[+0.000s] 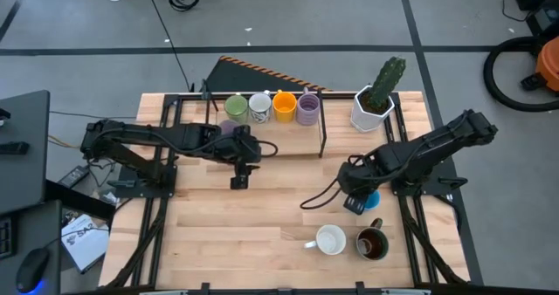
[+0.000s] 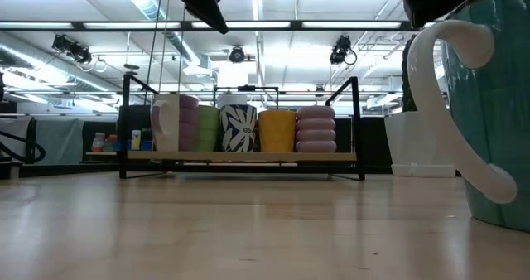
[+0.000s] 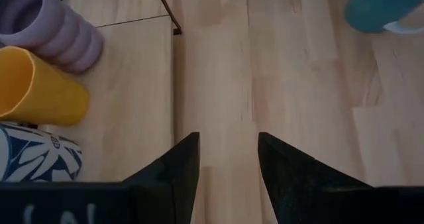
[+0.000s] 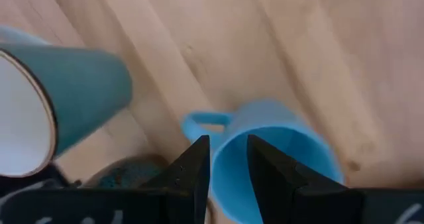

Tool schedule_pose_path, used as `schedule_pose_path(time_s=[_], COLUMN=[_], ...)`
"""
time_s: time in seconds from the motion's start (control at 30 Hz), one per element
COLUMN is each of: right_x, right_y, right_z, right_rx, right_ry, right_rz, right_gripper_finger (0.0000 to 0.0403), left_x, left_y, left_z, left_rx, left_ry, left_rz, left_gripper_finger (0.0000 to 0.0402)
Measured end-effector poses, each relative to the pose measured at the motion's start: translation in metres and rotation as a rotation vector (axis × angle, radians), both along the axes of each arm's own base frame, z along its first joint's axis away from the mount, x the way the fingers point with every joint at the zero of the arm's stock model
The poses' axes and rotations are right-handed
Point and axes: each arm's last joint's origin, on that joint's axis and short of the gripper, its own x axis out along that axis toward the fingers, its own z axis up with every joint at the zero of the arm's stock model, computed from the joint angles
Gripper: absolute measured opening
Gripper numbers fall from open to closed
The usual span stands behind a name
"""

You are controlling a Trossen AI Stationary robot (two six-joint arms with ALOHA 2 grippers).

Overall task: Place coffee mugs
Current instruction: Put the light blue mug on the shelf aligned with the blue mug

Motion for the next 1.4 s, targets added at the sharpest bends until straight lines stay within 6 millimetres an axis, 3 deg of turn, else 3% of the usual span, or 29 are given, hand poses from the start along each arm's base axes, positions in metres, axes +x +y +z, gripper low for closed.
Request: schedule_pose_path(time_s=[0.33, 0.53, 0.9, 1.4], right_x=[0.010, 0.019, 0.009, 0.007], right_y=[0.006, 0.012, 0.006, 0.010], right_z=[-0.025, -0.036, -0.023, -0.023], right_rx=[-0.005, 0.000, -0.050, -0.029], right_ry=[0.191, 0.215, 0.186, 0.196], right_rz=[-0.064, -0.052, -0.057, -0.095], right_gripper_finger=[0.0108, 0.0108, 0.0107, 0.0107], left_x=[-0.003, -0.011, -0.013, -0.014], left_y=[0.001, 0.002, 0.003, 0.002], left_z=[-0.002, -0.007, -0.008, -0.009], left_rx=[0.015, 0.043, 0.047, 0.031], left_ry=[0.037, 0.133, 0.155, 0.159], left_rz=[0.017, 0.057, 0.058, 0.080], left_gripper_finger=[0.0160, 0.0160, 0.0160, 0.0160])
